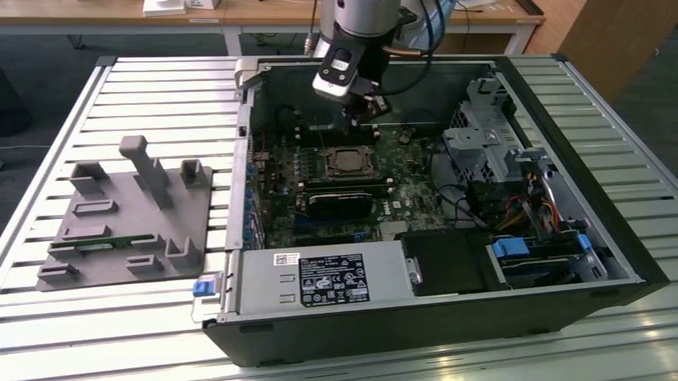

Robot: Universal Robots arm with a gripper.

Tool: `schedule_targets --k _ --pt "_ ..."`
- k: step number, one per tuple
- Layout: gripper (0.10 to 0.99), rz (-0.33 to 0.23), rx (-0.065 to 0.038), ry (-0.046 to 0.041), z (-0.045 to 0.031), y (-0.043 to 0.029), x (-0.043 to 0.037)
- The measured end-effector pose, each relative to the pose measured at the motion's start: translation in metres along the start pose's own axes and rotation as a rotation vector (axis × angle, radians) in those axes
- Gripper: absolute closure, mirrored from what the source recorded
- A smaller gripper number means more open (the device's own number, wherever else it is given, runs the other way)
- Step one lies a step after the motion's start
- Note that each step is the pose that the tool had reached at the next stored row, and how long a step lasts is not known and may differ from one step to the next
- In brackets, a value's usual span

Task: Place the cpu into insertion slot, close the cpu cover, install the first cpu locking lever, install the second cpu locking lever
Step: 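Install the first cpu locking lever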

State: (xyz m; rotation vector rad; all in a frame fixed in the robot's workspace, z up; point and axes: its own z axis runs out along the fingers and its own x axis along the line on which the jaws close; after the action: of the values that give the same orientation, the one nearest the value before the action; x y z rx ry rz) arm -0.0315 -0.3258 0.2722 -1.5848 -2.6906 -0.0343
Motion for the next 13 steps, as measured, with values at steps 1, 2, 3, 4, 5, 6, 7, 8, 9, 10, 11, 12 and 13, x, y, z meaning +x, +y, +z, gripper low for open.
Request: schedule_targets --k 1,2,3,4,5,6,7,8,9,10,11,12,13 --pt "0.980 -0.018 0.000 0.0002 0.0000 0.0000 0.0000" --pt "0.980 -0.036 0.001 0.0003 0.0001 0.0000 0.0000" --pt "0.980 -0.054 0.001 0.0005 0.0001 0.0000 0.0000" --pt "0.980 -0.070 0.001 0.0005 0.0002 0.0000 0.0000" --pt "0.980 -0.080 0.000 -0.0004 0.0002 0.0000 0.0000" --pt "0.980 -0.086 -0.003 -0.0023 0.0003 0.0000 0.0000" --pt "0.980 -0.090 -0.008 -0.0053 0.0004 0.0000 0.0000" --pt "0.980 -0.094 -0.014 -0.0090 0.0006 0.0000 0.0000" --pt "0.980 -0.098 -0.019 -0.0122 0.0008 0.0000 0.0000" --pt "0.980 -0.108 -0.021 -0.0135 0.0009 0.0000 0.0000" --pt "0.980 -0.126 -0.021 -0.0133 0.0009 0.0000 0.0000" --pt "0.980 -0.144 -0.021 -0.0129 0.0010 0.0000 0.0000" --pt "0.980 -0.162 -0.020 -0.0125 0.0012 0.0000 0.0000"
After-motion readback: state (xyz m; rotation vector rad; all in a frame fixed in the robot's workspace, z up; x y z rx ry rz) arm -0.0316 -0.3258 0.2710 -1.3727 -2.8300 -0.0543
